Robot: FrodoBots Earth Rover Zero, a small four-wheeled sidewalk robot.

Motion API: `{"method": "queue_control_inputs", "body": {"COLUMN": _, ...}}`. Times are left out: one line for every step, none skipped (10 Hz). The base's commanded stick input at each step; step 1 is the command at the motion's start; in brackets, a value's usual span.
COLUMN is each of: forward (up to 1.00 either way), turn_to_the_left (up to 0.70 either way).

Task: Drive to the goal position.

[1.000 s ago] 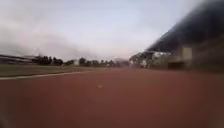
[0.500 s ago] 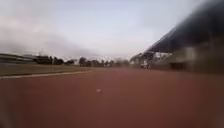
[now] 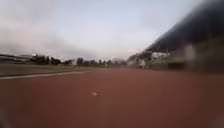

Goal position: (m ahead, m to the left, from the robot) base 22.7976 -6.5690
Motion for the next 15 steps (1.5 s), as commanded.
{"method": "queue_control_inputs", "body": {"forward": 0.70, "turn_to_the_left": -0.27}}
{"method": "queue_control_inputs", "body": {"forward": 0.70, "turn_to_the_left": -0.25}}
{"method": "queue_control_inputs", "body": {"forward": 0.70, "turn_to_the_left": -0.08}}
{"method": "queue_control_inputs", "body": {"forward": 0.70, "turn_to_the_left": 0.00}}
{"method": "queue_control_inputs", "body": {"forward": 0.70, "turn_to_the_left": -0.01}}
{"method": "queue_control_inputs", "body": {"forward": 0.70, "turn_to_the_left": -0.01}}
{"method": "queue_control_inputs", "body": {"forward": 0.70, "turn_to_the_left": -0.02}}
{"method": "queue_control_inputs", "body": {"forward": 0.70, "turn_to_the_left": -0.03}}
{"method": "queue_control_inputs", "body": {"forward": 0.70, "turn_to_the_left": -0.08}}
{"method": "queue_control_inputs", "body": {"forward": 0.70, "turn_to_the_left": -0.21}}
{"method": "queue_control_inputs", "body": {"forward": 0.70, "turn_to_the_left": -0.25}}
{"method": "queue_control_inputs", "body": {"forward": 0.70, "turn_to_the_left": -0.25}}
{"method": "queue_control_inputs", "body": {"forward": 0.70, "turn_to_the_left": -0.25}}
{"method": "queue_control_inputs", "body": {"forward": 0.70, "turn_to_the_left": -0.25}}
{"method": "queue_control_inputs", "body": {"forward": 0.70, "turn_to_the_left": -0.25}}
